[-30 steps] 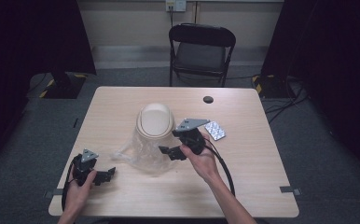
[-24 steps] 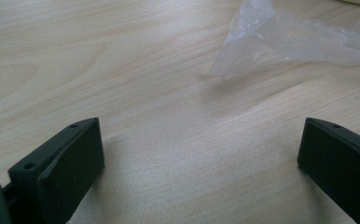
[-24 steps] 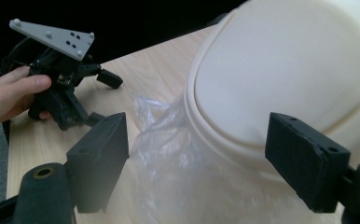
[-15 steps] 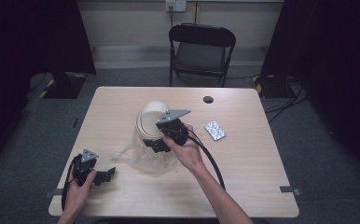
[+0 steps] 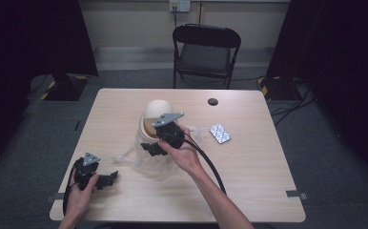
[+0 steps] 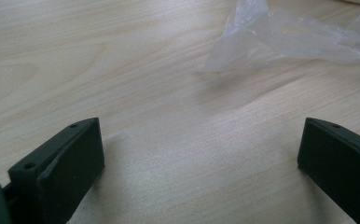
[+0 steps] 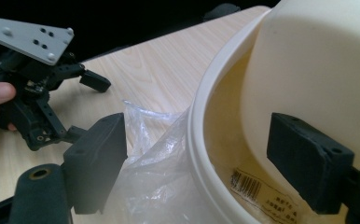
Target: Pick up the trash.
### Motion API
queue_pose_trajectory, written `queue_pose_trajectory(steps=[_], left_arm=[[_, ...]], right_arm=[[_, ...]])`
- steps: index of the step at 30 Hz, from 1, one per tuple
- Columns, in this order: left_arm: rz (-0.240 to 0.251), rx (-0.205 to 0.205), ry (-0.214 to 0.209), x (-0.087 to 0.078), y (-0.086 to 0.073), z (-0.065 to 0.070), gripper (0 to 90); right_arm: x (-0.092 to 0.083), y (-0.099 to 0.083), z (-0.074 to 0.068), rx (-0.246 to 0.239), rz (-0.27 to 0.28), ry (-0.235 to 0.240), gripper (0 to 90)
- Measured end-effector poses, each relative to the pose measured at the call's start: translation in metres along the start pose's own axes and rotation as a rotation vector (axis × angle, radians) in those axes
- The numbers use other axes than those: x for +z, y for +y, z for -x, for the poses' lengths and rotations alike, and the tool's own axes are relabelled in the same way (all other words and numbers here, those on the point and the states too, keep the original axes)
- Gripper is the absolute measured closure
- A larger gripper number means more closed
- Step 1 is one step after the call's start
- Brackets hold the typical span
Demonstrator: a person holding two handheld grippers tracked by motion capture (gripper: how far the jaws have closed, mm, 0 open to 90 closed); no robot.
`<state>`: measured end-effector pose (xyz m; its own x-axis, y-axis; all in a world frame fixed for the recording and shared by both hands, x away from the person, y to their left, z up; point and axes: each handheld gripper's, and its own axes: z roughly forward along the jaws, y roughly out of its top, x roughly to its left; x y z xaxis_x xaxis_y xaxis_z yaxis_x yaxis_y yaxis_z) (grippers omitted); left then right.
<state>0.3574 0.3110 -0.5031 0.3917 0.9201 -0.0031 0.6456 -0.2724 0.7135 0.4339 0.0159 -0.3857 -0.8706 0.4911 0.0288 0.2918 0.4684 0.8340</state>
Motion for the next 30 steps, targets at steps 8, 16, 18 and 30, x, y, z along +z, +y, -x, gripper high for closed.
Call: queue_pose_trajectory(steps=[8, 16, 18, 30], left_arm=[[0.0, 0.0, -0.001, 0.0, 0.0, 0.0, 0.0], [0.0, 0.0, 0.0, 0.0, 0.0, 0.0, 0.0], [0.0, 0.0, 0.0, 0.0, 0.0, 0.0, 0.0], [0.0, 0.0, 0.0, 0.0, 0.0, 0.0, 0.0]], right_arm=[[0.017, -0.001, -0.004, -0.001, -0.021, -0.038, 19.2], [-0.001, 0.002, -0.004, 0.015, 0.039, -0.009, 17.9], [-0.01, 0.002, -0.004, 0.014, 0.051, -0.011, 17.8], [-0.056, -0.017, 0.012, 0.05, 0.1, -0.045, 17.9]])
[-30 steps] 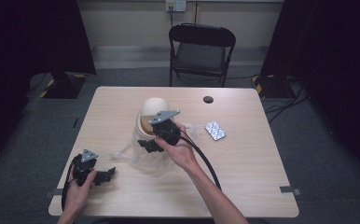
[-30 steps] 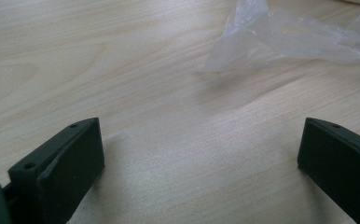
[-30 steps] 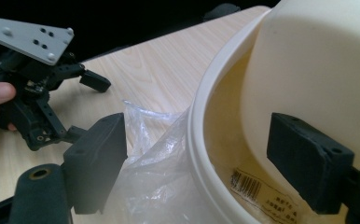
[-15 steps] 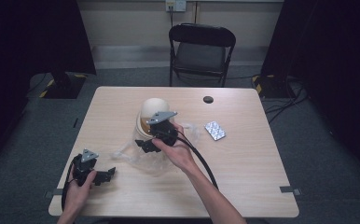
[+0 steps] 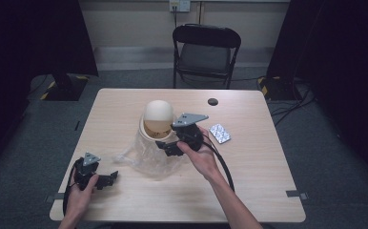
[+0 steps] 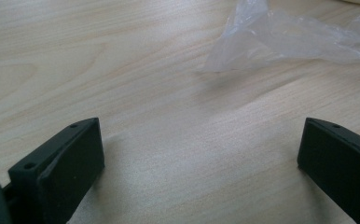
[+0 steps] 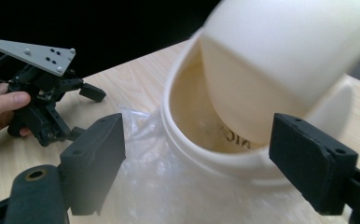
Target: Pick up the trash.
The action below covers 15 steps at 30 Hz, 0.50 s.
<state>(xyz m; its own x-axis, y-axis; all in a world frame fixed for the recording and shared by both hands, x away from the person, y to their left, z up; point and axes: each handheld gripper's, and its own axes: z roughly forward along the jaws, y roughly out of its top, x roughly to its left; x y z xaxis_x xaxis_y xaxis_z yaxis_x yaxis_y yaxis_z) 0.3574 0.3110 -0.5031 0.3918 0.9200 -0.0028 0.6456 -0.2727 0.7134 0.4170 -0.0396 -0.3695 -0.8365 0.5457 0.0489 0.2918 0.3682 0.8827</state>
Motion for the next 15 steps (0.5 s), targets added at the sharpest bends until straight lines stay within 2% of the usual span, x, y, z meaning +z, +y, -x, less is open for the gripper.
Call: queue_pose_trajectory(steps=[9, 15], left_arm=[[0.0, 0.0, 0.0, 0.0, 0.0, 0.0, 0.0], [0.0, 0.0, 0.0, 0.0, 0.0, 0.0, 0.0]], right_arm=[[-0.026, -0.016, 0.012, 0.029, 0.018, -0.044, 17.1], [-0.041, -0.028, 0.03, 0.056, 0.01, -0.096, 17.2]])
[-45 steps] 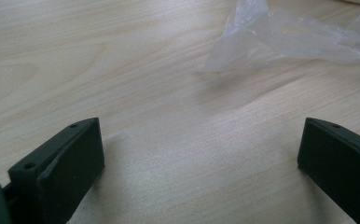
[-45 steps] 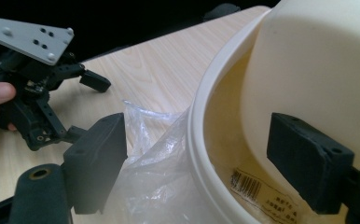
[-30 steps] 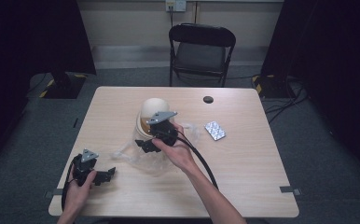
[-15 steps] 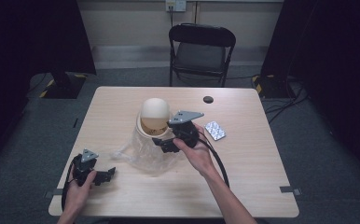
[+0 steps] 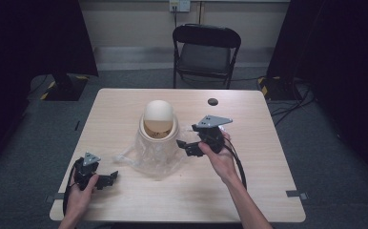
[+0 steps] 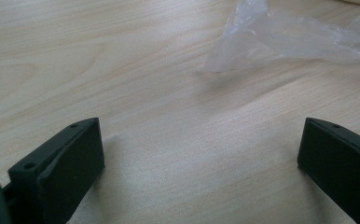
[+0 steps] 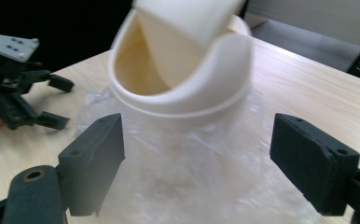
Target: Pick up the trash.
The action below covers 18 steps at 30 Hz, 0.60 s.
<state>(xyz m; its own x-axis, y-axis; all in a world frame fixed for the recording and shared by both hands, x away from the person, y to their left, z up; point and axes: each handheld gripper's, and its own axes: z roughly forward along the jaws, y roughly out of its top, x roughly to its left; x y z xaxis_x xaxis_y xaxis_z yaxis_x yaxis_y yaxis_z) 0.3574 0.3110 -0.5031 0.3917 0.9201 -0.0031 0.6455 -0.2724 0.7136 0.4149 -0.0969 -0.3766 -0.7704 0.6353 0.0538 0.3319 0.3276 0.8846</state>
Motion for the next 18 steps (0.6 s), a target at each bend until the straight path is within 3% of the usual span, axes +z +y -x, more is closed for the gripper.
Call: queue_pose_trajectory(steps=[4, 9, 12, 13, 14, 18], left_arm=[[0.0, 0.0, 0.0, 0.0, 0.0, 0.0, 0.0], [0.0, 0.0, 0.0, 0.0, 0.0, 0.0, 0.0], [0.0, 0.0, 0.0, 0.0, 0.0, 0.0, 0.0], [0.0, 0.0, 0.0, 0.0, 0.0, 0.0, 0.0], [0.0, 0.0, -0.002, 0.0, 0.0, 0.0, 0.0], [0.0, 0.0, 0.0, 0.0, 0.0, 0.0, 0.0]], right_arm=[[-0.005, -0.009, 0.014, 0.037, -0.008, -0.024, 17.3], [-0.011, -0.026, 0.035, 0.058, -0.048, -0.1, 17.7], [-0.013, -0.046, 0.057, 0.099, -0.085, -0.146, 18.4], [-0.013, -0.046, 0.057, 0.099, -0.085, -0.146, 18.4], [-0.013, -0.056, 0.068, 0.124, -0.097, -0.163, 18.9], [-0.013, -0.071, 0.084, 0.165, -0.122, -0.182, 19.1]])
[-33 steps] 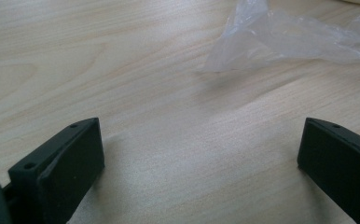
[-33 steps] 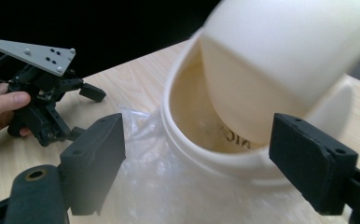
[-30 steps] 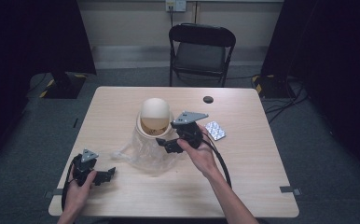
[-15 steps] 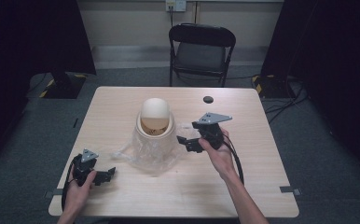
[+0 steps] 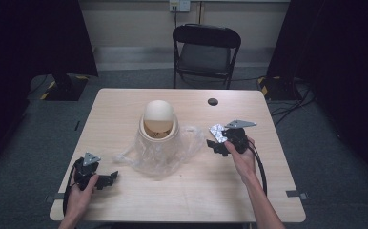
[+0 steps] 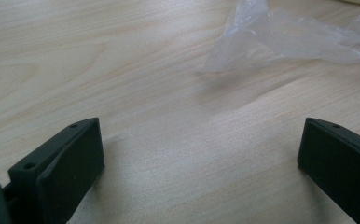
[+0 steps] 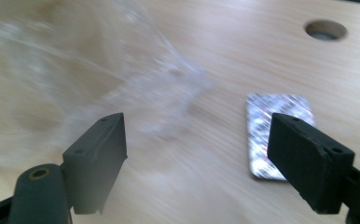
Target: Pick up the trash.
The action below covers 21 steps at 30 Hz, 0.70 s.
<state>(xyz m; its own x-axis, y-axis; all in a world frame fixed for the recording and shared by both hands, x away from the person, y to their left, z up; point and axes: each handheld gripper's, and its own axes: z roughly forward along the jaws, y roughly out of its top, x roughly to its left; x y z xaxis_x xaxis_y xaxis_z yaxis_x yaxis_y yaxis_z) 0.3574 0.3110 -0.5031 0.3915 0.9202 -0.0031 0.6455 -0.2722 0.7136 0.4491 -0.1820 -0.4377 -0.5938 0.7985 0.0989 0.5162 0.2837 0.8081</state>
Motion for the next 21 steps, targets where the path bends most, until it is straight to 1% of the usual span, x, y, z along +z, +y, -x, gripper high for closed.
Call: queue_pose_trajectory(steps=[3, 4, 8, 10, 13, 15, 16, 18, 21], left_arm=[[0.0, 0.0, 0.0, 0.0, 0.0, 0.0, 0.0], [0.0, 0.0, 0.0, 0.0, 0.0, 0.0, 0.0], [0.0, 0.0, 0.0, 0.0, 0.0, 0.0, 0.0], [0.0, 0.0, 0.0, 0.0, 0.0, 0.0, 0.0], [0.0, 0.0, -0.002, 0.0, 0.0, 0.0, 0.0], [0.0, 0.0, -0.002, 0.0, 0.0, 0.0, 0.0], [0.0, 0.0, 0.0, 0.0, 0.0, 0.0, 0.0], [0.0, 0.0, 0.0, 0.0, 0.0, 0.0, 0.0], [0.0, 0.0, 0.0, 0.0, 0.0, 0.0, 0.0]], right_arm=[[0.005, -0.01, 0.015, 0.017, -0.024, -0.054, 20.2], [0.007, -0.012, 0.019, 0.012, -0.033, -0.072, 20.2], [0.018, -0.02, 0.034, 0.022, -0.062, -0.111, 20.2], [0.024, -0.022, 0.04, 0.025, -0.065, -0.12, 20.2], [0.033, -0.022, 0.047, 0.035, -0.069, -0.12, 20.3], [0.038, -0.023, 0.05, 0.041, -0.069, -0.122, 20.5], [0.04, -0.024, 0.051, 0.037, -0.069, -0.133, 21.0], [0.044, -0.026, 0.054, 0.046, -0.071, -0.133, 21.3], [0.047, -0.029, 0.056, 0.044, -0.079, -0.142, 21.7]])
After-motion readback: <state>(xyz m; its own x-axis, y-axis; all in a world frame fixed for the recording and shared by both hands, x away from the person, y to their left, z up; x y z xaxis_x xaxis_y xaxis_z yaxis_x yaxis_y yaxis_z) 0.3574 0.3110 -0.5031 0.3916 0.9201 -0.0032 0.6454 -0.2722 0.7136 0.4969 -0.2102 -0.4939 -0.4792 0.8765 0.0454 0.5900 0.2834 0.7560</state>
